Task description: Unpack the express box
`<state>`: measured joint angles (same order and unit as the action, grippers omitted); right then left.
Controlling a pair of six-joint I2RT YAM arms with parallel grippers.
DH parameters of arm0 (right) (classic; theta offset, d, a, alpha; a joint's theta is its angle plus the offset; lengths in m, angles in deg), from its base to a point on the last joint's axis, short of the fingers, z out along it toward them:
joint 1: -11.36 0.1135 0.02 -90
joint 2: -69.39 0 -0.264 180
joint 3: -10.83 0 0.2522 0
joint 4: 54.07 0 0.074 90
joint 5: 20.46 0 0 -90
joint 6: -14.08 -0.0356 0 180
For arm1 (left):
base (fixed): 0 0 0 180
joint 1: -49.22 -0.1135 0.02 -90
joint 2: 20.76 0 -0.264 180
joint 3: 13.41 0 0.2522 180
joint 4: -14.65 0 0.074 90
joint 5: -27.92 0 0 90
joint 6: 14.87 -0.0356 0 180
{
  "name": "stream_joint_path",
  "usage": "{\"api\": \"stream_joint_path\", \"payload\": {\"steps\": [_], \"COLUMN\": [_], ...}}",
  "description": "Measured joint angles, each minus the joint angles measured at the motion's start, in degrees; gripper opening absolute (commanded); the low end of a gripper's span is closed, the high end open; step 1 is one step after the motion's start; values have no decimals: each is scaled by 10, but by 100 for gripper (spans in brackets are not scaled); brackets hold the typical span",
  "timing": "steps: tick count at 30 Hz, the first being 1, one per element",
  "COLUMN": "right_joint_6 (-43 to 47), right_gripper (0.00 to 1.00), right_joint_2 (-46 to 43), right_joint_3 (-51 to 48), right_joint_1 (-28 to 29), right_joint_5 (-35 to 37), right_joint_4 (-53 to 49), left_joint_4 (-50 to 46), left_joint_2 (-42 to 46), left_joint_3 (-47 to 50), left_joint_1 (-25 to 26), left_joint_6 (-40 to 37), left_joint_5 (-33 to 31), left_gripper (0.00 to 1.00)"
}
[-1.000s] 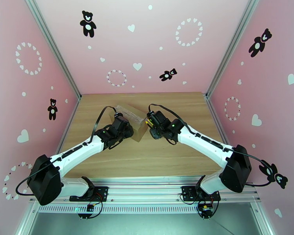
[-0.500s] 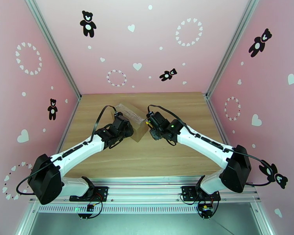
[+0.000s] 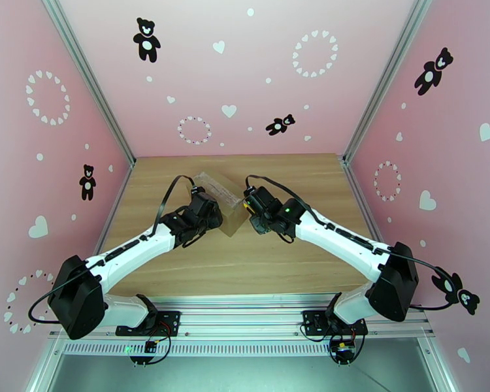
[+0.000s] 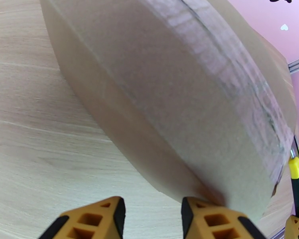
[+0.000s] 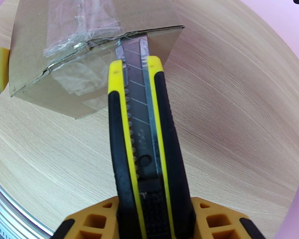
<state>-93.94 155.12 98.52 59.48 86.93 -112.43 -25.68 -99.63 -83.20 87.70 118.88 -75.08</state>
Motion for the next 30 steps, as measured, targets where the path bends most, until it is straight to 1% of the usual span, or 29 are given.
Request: {"api": "stream_joint_path", "payload": {"steps": [9,30], "right_joint_6": [-4,3], "right_gripper": [0,0], "right_joint_2": [0,0], "right_joint_3": [4,4], "right_joint_1": [3,15], "right_joint_5": [5,15], "right_joint_4": [-5,-7], "left_joint_4": [-17,-23], "left_joint_2": [-19,-20], "left_joint_3": [-30,-31], "left_joint_1": [24,26], "left_joint_6": [-2,-2], "left_joint_5": [-25,-41], "left_gripper": [45,45]}}
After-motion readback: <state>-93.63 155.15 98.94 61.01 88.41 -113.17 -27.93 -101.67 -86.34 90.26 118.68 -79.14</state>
